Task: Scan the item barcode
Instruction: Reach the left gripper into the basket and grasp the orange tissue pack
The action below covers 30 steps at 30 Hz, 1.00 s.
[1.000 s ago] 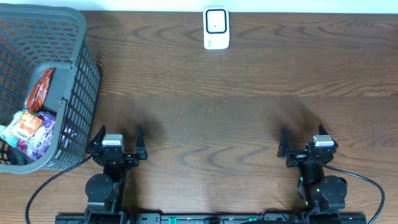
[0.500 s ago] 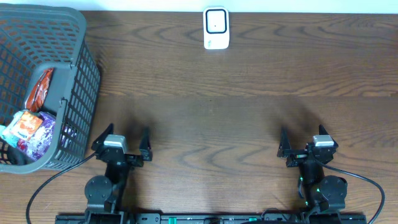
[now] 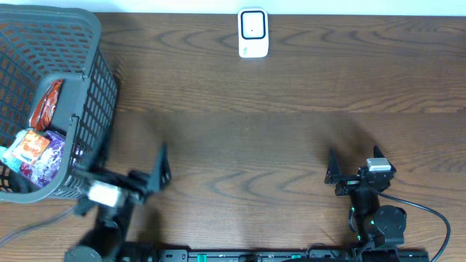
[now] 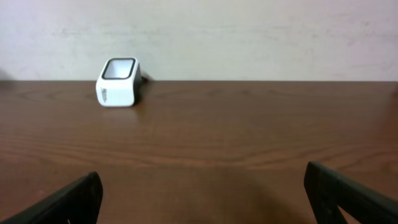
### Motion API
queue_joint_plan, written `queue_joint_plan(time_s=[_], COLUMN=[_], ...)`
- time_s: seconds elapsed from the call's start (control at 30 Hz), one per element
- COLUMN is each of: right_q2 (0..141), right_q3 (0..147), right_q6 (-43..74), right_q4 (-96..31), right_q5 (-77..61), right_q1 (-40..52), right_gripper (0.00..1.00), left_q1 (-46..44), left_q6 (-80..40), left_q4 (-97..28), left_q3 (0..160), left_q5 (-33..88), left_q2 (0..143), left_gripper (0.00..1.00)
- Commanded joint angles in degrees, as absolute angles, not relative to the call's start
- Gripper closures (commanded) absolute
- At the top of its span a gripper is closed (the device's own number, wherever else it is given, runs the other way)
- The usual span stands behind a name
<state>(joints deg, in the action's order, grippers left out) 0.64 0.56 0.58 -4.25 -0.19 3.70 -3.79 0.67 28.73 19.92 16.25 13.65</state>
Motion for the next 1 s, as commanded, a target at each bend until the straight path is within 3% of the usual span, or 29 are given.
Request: queue_joint_plan(time_s=[0.0,0.07,0.23,0.4,0.53,0.63,0.77,0.97], right_q2=[0.3,0.3,0.3,0.3,0.3,0.3,0.3,0.3], right_q3=[0.3,0.3,0.3,0.3,0.3,0.3,0.3,0.3], right_q6=[-0.1,-0.1,-0.1,-0.1,-0.1,-0.1,-0.1,-0.1], right_q4=[-4.3,-4.3,-4.3,-4.3,-4.3,-4.3,-4.3,-4.3], right_q5=[0.3,0.3,0.3,0.3,0.3,0.3,0.3,0.3], right_q1=[3.3,3.3,3.3,3.3,3.3,3.3,3.3,3.3], right_gripper=[0.01,0.01,0.01,0.01,0.01,0.01,0.01,0.01], left_q1=[-3.5,-3.5,0.4,8.4,9.6,11.0,17.3,26.5], left_q6=[11.5,12.7,12.6,10.7,6.8,4.2,-10.3,-17.6], left_q4=[20.8,10.7,-20.1,-46.5,-55.9,-57.2,-59.8,-65.8], left_q3=[37.2,49.3,85.1,110.5,112.4,111.9,111.8,111.8], left_q5=[11.1,6.4,-18.7,-20.6,-17.4,-24.9,-32.5,-23.5], left_q2=[26.9,36.3,63.1,82.9,87.9,90.2,92.9,94.5], left_gripper=[0.02,0.02,0.02,0.02,0.02,0.02,0.02,0.02])
